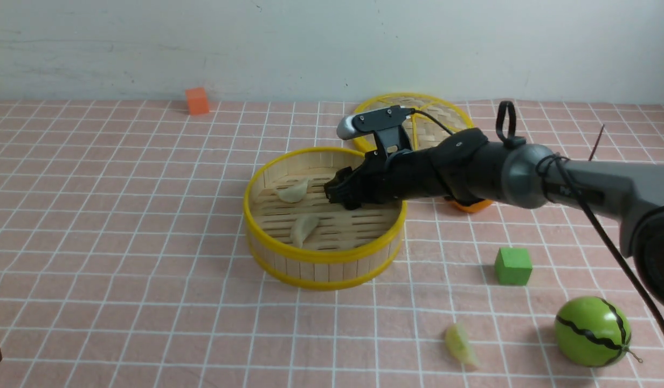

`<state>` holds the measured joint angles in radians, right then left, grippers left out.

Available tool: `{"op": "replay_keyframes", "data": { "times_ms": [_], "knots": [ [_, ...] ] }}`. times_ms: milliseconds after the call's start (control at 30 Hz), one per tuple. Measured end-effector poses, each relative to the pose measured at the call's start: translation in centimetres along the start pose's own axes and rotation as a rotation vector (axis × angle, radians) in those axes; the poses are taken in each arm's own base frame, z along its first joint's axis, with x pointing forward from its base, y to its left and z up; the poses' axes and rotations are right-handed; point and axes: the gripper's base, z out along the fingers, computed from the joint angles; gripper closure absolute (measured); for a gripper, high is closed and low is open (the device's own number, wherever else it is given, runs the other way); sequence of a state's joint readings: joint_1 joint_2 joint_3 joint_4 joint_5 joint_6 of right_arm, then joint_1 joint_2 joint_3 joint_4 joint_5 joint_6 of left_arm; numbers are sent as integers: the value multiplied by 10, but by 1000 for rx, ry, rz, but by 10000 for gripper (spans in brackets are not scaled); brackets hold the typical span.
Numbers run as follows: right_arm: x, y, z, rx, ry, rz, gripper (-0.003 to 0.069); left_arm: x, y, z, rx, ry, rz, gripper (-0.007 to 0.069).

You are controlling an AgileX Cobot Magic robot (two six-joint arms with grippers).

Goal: Put the dumplings into the steamer on the table with the pink tablecloth.
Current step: 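Place the dumpling in the bamboo steamer basket with the right gripper, then reach for and grasp a dumpling lying on the table beside the steamer, then place the dumpling in the bamboo steamer basket with the right gripper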

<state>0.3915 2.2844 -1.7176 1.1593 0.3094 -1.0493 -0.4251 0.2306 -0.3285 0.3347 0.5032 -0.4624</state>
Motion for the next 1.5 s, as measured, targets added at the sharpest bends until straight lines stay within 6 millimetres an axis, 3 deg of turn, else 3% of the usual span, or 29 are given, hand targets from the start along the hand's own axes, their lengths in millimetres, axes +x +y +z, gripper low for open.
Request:
{"op": "replay_keyframes", "data": {
  "times_ms": [167, 233, 267, 300, 333, 367, 500, 633, 667, 733, 800, 867, 1000, 1133, 1200, 1267, 1333, 1367, 1400, 1500],
  "knots": [
    [-23, 1, -33, -83, 37, 70, 169, 0, 0, 0, 0, -1, 0, 638],
    [-33, 0, -54, -103, 79, 119, 178, 0, 0, 0, 0, 0, 0, 638],
    [-45, -3, -81, -93, 127, 142, 193, 0, 0, 0, 0, 1, -4, 638],
    [-48, -5, -94, -79, 167, 144, 202, 0, 0, 0, -2, 3, -4, 638],
    [-49, -5, -97, -74, 177, 144, 205, 0, 0, 0, -2, 5, -4, 638],
    [-48, -7, -124, -8, 322, 131, 223, 1, 0, 0, -3, 6, -4, 638],
    [-32, -5, -160, 155, 610, 120, 239, -1, 0, 0, 4, -7, -4, 638],
    [-3, 0, -162, 227, 773, 105, 239, -3, -2, 0, 19, -28, -15, 638],
    [19, 11, -160, 222, 852, 92, 239, -3, -2, 0, 25, -33, -21, 638],
    [41, 26, -159, 207, 906, 71, 239, -3, -2, 0, 27, -34, -24, 638],
    [50, 36, -157, 198, 900, 57, 239, -3, -2, 0, 27, -34, -24, 638],
    [72, 46, -147, 189, 863, 49, 240, -3, -2, 0, 27, -34, -24, 638],
    [95, 46, -133, 202, 814, 59, 271, -3, -3, 1, 26, -30, -24, 638],
    [104, 42, -124, 218, 809, 66, 410, -3, -3, 2, 25, -22, -23, 637],
    [101, 44, -128, 210, 798, 59, 466, -3, -3, 2, 25, -22, -24, 637],
    [91, 47, -135, 197, 777, 32, 463, -3, -3, 2, 25, -22, -24, 637],
    [67, 53, -147, 182, 711, -2, 463, -3, -3, 2, 26, -24, -24, 637],
    [67, 53, -147, 182, 712, -4, 463, -3, -3, 2, 26, -24, -24, 637],
    [35, 63, -161, 157, 599, -43, 463, -3, -3, 2, 27, -26, -24, 637],
    [-6, 83, -172, 86, 427, -107, 463, -4, -3, 2, 33, -39, -24, 636]
  ]
}}
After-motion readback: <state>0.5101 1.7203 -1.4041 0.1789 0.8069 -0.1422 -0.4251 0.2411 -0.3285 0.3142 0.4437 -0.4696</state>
